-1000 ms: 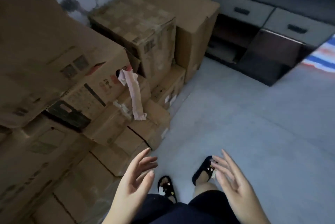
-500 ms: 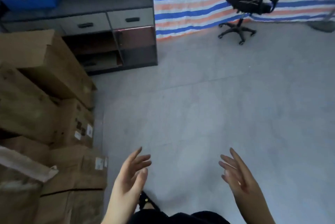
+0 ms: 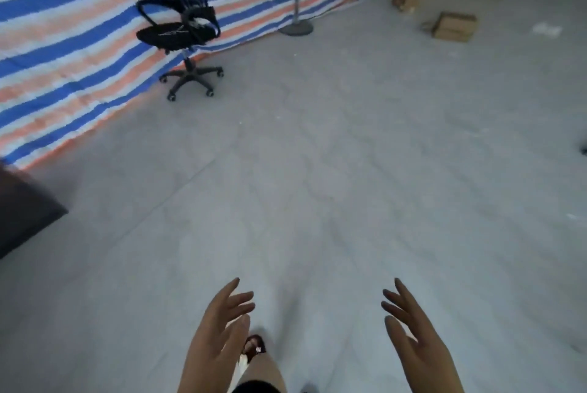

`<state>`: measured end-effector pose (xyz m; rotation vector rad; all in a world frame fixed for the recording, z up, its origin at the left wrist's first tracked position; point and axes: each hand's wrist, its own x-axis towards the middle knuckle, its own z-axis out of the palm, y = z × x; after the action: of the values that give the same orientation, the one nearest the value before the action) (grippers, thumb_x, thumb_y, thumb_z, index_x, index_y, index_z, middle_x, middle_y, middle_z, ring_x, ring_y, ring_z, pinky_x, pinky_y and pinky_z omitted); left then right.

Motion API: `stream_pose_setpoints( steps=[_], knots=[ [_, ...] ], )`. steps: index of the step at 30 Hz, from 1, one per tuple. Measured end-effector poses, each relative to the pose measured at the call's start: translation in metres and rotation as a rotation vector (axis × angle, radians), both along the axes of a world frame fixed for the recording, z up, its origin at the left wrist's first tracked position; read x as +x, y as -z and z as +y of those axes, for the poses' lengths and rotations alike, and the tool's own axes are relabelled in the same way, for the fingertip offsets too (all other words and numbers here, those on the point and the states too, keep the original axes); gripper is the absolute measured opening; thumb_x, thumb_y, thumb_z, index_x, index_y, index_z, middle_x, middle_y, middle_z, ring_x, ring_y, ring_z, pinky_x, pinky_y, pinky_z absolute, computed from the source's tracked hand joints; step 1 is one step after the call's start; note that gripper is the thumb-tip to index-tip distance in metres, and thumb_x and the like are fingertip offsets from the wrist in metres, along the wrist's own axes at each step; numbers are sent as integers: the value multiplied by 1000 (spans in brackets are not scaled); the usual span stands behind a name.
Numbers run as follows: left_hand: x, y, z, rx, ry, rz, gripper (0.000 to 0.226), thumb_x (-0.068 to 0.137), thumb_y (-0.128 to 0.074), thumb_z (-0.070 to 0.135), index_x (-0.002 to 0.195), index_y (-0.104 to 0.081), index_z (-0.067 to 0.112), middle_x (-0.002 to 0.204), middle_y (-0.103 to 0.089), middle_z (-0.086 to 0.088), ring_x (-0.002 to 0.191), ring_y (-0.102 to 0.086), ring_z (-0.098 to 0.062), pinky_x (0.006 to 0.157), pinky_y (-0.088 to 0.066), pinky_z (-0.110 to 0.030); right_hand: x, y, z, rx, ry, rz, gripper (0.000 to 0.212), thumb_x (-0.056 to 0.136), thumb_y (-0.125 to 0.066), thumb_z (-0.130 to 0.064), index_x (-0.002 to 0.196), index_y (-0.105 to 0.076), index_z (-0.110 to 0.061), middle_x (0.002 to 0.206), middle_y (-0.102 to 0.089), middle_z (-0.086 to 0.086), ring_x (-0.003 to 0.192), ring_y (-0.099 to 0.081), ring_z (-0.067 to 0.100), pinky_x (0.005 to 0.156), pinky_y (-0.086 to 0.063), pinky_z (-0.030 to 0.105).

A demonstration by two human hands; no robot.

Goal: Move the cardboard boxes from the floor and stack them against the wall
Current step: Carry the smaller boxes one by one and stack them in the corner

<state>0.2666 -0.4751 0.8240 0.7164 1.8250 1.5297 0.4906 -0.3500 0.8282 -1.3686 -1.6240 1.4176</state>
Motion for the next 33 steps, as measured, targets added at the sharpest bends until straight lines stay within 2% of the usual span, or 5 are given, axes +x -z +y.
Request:
stream_pose_setpoints(
  steps=[18,24,27,30,33],
  knots=[
    [-102,-21,395,51,391,-14,42,90,-52,-4,118,-56,27,108,-68,11,95,-67,-11,77,-49,-10,-81,-1,303,90,353,60,66,91,-51,-3,110,-48,-66,111,-62,-32,102,-61,-8,80,-49,9],
    [-86,-14,503,-21,482,21,47,74,-54,18,106,-58,52,108,-68,13,92,-68,-7,76,-49,-10,-74,10,391,33,438,66,71,91,-52,-4,100,-50,-74,109,-62,-33,100,-62,-7,75,-53,17],
    [-69,-6,569,-39,510,12,45,88,-55,2,116,-62,36,108,-68,14,93,-68,-11,77,-50,-11,-55,14,451,-1,419,56,70,91,-51,-6,100,-49,-76,109,-62,-34,101,-62,-6,78,-53,20],
    [-38,-2,641,-46,517,24,45,89,-50,-9,116,-55,27,107,-69,14,93,-68,-9,76,-49,-9,-22,6,525,15,469,77,46,88,-48,-30,101,-49,-74,109,-62,-33,100,-62,-6,73,-52,13],
    [2,-8,716,-25,518,27,44,89,-50,-6,116,-55,27,105,-69,15,92,-67,-5,75,-48,-7,16,-5,601,23,521,97,27,84,-47,-52,101,-51,-73,110,-64,-29,99,-64,-3,83,-53,26]
  ],
)
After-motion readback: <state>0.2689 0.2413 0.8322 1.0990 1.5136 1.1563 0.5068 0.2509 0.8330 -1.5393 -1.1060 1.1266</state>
